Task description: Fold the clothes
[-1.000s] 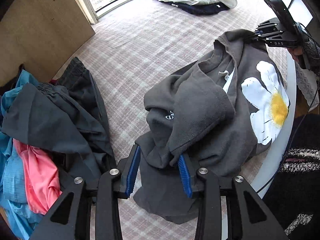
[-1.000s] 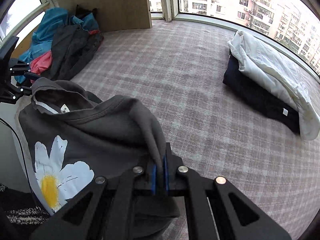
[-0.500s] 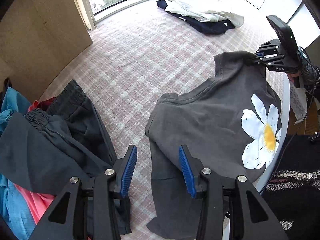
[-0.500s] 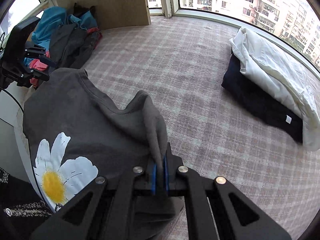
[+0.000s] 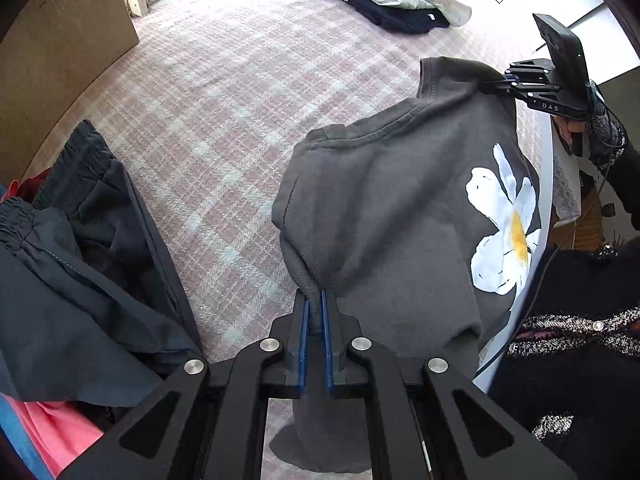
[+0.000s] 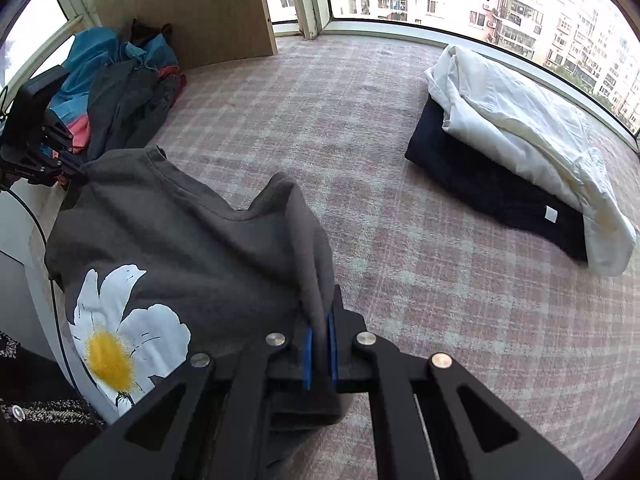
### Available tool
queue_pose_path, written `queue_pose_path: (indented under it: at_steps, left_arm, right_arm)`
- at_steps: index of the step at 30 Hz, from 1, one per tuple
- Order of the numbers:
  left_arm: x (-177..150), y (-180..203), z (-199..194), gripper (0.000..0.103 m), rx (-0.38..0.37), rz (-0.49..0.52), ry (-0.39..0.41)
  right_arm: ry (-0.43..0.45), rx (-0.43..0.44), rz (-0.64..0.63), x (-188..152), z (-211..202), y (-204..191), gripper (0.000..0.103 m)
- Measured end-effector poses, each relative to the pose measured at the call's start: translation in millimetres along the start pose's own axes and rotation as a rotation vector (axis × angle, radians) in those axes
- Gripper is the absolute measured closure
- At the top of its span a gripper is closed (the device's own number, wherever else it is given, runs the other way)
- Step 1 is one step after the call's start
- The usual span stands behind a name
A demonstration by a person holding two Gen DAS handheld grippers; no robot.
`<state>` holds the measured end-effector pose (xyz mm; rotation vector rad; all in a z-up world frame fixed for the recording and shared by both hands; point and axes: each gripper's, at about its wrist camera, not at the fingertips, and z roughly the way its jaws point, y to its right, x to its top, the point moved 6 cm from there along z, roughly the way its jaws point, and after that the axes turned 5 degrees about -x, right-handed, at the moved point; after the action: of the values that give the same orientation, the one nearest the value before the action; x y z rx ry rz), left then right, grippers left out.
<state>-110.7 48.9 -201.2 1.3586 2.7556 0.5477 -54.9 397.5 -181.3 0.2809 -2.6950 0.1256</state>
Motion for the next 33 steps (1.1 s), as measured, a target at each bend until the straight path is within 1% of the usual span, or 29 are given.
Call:
queue_pose_path:
  at_steps: [1, 3, 5, 6, 8, 9, 10, 11, 13, 16, 18, 19, 20, 21, 23, 24, 26, 27, 28, 29, 30, 32, 33]
  left_arm:
    - [-3, 4, -7, 0.098, -0.004, 0.004, 0.015]
    - [-9, 9, -25, 0.098, 0.011, -0.002, 0.053]
    - [-20, 8, -45, 0.098, 0.004, -0.029, 0.094]
    - [-25, 7, -55, 0.098, 0.001, -0.044, 0.113]
    - [-37, -8, -59, 0.096, 0.013, -0.091, 0.118]
    - [-41, -22, -54, 0.092, 0.034, -0.131, 0.106]
    - [-45, -36, -48, 0.085, 0.057, -0.17, 0.093]
    - [-48, -48, -40, 0.081, 0.109, -0.191, 0.062]
    - [-54, -71, -26, 0.083, 0.21, -0.23, 0.004]
    - [-38, -48, -38, 0.081, 0.213, -0.149, 0.053]
    - [-27, -32, -45, 0.069, 0.215, -0.092, 0.085]
    - [-19, -13, -41, 0.058, 0.211, -0.013, 0.082]
    - [-11, 7, -38, 0.054, 0.206, 0.066, 0.08]
    - [-3, 25, -34, 0.054, 0.201, 0.142, 0.076]
    - [9, 47, -17, 0.054, 0.174, 0.216, 0.037]
    - [15, 52, -8, 0.054, 0.176, 0.237, 0.017]
    - [21, 51, 10, 0.055, 0.206, 0.25, -0.035]
    - [22, 46, 16, 0.057, 0.206, 0.236, -0.056]
    - [23, 42, 23, 0.061, 0.206, 0.221, -0.075]
    - [25, 38, 25, 0.072, 0.198, 0.203, -0.078]
    - [27, 35, 27, 0.078, 0.189, 0.185, -0.08]
    - [30, 30, 30, 0.099, 0.172, 0.16, -0.082]
    - [31, 28, 30, 0.1, 0.164, 0.152, -0.082]
  right_arm:
    - [0.001, -0.007, 0.007, -1, -3, 4, 0.097]
    - [-0.002, -0.015, 0.031, -4, -6, 12, 0.097]
    - [-0.021, -0.013, 0.043, -10, 1, 14, 0.097]
    - [-0.031, -0.012, 0.042, -12, 6, 13, 0.097]
    - [-0.052, -0.013, 0.019, -13, 17, 6, 0.097]
    - [-0.056, -0.014, 0.008, -13, 20, 4, 0.097]
    - [-0.059, -0.014, -0.002, -12, 23, 1, 0.097]
    - [-0.06, -0.01, -0.006, -11, 24, 0, 0.097]
    - [-0.058, -0.011, -0.005, -9, 23, 0, 0.097]
    - [-0.059, 0.001, 0.014, -8, 21, 5, 0.097]
    - [-0.061, 0.008, 0.024, -7, 22, 7, 0.097]
    - [-0.062, 0.008, 0.024, -7, 22, 6, 0.097]
    - [-0.062, 0.008, 0.023, -8, 23, 6, 0.097]
    - [-0.062, 0.009, 0.021, -7, 23, 6, 0.097]
    - [-0.059, 0.007, 0.013, -7, 21, 4, 0.097]
    - [-0.058, 0.008, 0.01, -7, 21, 4, 0.097]
    - [-0.057, 0.008, 0.002, -7, 19, 4, 0.097]
    - [-0.056, 0.008, -0.001, -7, 19, 4, 0.097]
    - [-0.055, 0.008, -0.002, -7, 18, 4, 0.097]
    - [-0.053, 0.008, -0.003, -7, 18, 4, 0.097]
    - [-0.05, 0.008, -0.004, -7, 18, 4, 0.097]
    - [-0.045, 0.008, -0.007, -7, 17, 3, 0.097]
    - [-0.039, 0.006, -0.007, -7, 16, 3, 0.097]
